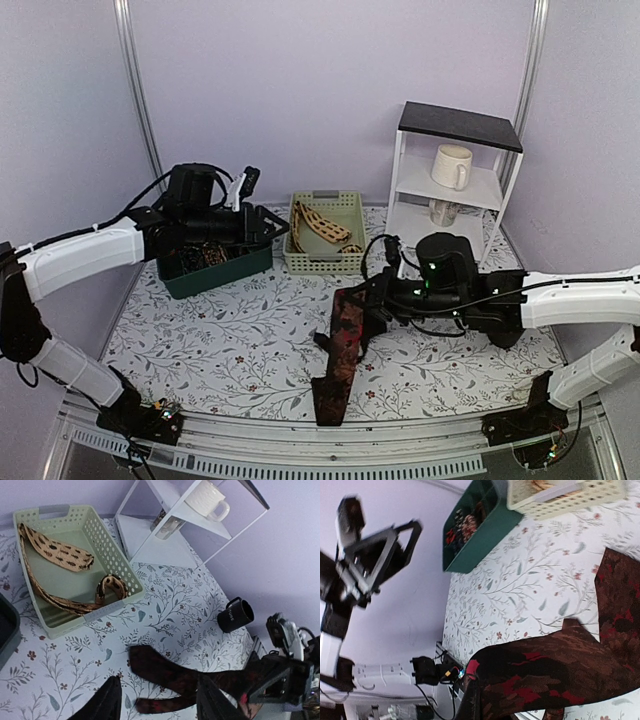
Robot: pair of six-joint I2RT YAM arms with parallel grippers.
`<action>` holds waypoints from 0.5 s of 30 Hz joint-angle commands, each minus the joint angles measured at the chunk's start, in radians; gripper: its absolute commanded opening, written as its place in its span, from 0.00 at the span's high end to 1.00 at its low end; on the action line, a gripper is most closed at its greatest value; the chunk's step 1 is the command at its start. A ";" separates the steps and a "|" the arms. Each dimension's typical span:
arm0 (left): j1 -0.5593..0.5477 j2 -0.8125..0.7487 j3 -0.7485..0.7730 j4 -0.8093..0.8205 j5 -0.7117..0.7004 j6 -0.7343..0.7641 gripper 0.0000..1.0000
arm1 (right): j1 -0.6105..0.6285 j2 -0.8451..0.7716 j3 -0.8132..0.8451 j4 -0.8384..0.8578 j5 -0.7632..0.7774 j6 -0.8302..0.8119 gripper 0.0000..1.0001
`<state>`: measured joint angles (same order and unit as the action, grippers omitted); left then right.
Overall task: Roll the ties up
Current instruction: Pass from the left arm to the right, then place the tie at the center of the board.
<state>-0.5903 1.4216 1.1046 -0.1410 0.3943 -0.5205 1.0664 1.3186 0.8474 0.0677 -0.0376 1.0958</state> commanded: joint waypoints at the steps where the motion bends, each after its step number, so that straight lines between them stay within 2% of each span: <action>1: -0.073 -0.117 -0.153 0.082 -0.085 0.133 0.49 | -0.005 -0.099 -0.030 -0.221 0.279 0.304 1.00; 3: -0.147 -0.176 -0.247 0.167 -0.123 0.193 0.49 | -0.005 -0.112 -0.008 -0.325 0.379 0.427 1.00; 6: -0.229 -0.242 -0.378 0.298 -0.164 0.263 0.49 | -0.037 -0.070 0.054 -0.423 0.478 0.505 1.00; 10: -0.293 -0.249 -0.480 0.427 -0.150 0.282 0.50 | -0.171 0.019 0.096 -0.459 0.410 0.543 1.00; 15: -0.371 -0.142 -0.473 0.479 -0.175 0.314 0.49 | -0.284 0.082 0.137 -0.489 0.416 0.551 1.00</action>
<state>-0.9058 1.2098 0.6216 0.2115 0.2543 -0.2596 0.8368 1.3621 0.9424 -0.3500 0.3363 1.5986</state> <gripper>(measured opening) 0.497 0.020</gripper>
